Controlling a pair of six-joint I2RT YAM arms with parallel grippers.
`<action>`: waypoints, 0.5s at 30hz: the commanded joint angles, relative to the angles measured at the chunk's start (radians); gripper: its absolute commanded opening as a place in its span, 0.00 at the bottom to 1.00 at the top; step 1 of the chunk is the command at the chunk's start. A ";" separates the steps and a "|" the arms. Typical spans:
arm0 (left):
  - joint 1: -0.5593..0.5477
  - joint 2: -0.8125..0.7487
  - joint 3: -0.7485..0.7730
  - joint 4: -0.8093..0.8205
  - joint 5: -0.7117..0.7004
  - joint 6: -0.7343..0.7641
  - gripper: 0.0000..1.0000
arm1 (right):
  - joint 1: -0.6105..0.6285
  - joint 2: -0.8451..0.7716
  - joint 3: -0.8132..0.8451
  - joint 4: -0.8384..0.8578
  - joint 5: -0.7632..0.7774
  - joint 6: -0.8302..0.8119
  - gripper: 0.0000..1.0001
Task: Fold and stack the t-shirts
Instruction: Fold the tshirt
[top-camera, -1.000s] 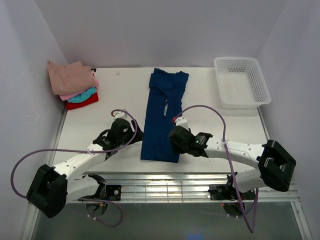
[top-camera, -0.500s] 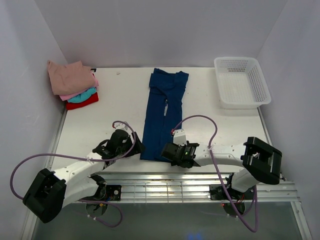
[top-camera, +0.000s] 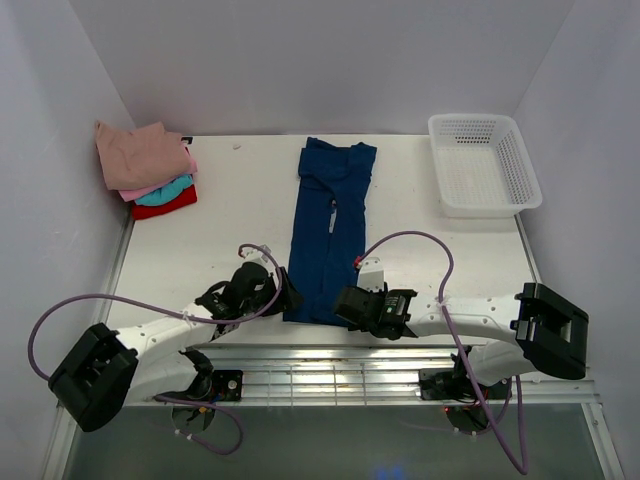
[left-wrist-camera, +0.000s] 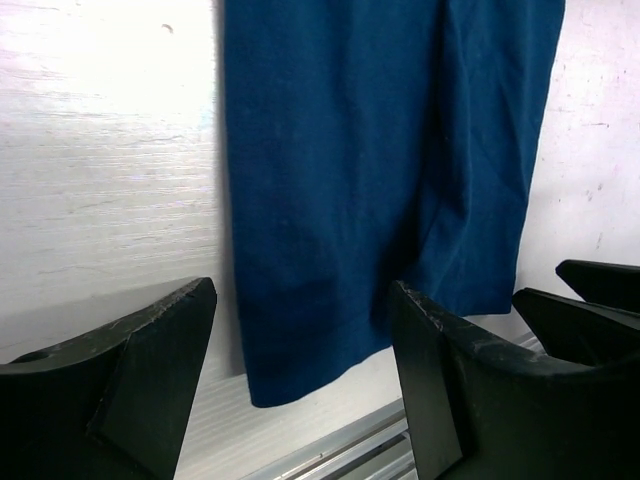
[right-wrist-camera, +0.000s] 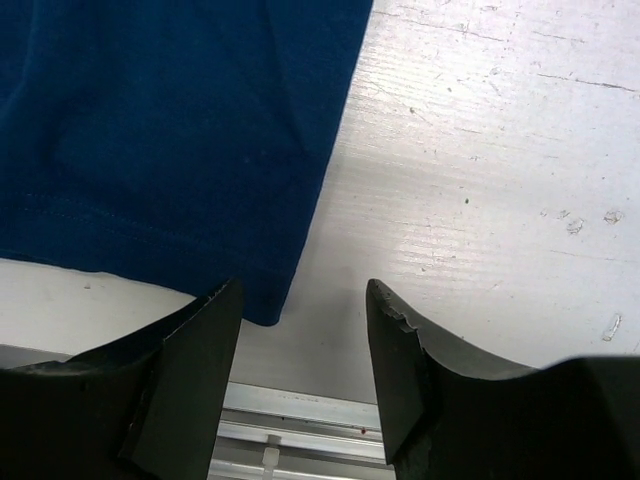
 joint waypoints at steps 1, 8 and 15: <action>-0.047 0.037 0.007 -0.053 -0.029 -0.022 0.80 | 0.008 -0.014 -0.020 0.034 0.035 0.021 0.58; -0.126 0.097 0.021 -0.119 -0.112 -0.077 0.76 | 0.010 0.018 -0.041 0.085 0.002 0.018 0.58; -0.181 0.109 0.040 -0.197 -0.204 -0.111 0.74 | 0.008 0.040 -0.061 0.175 -0.046 -0.003 0.56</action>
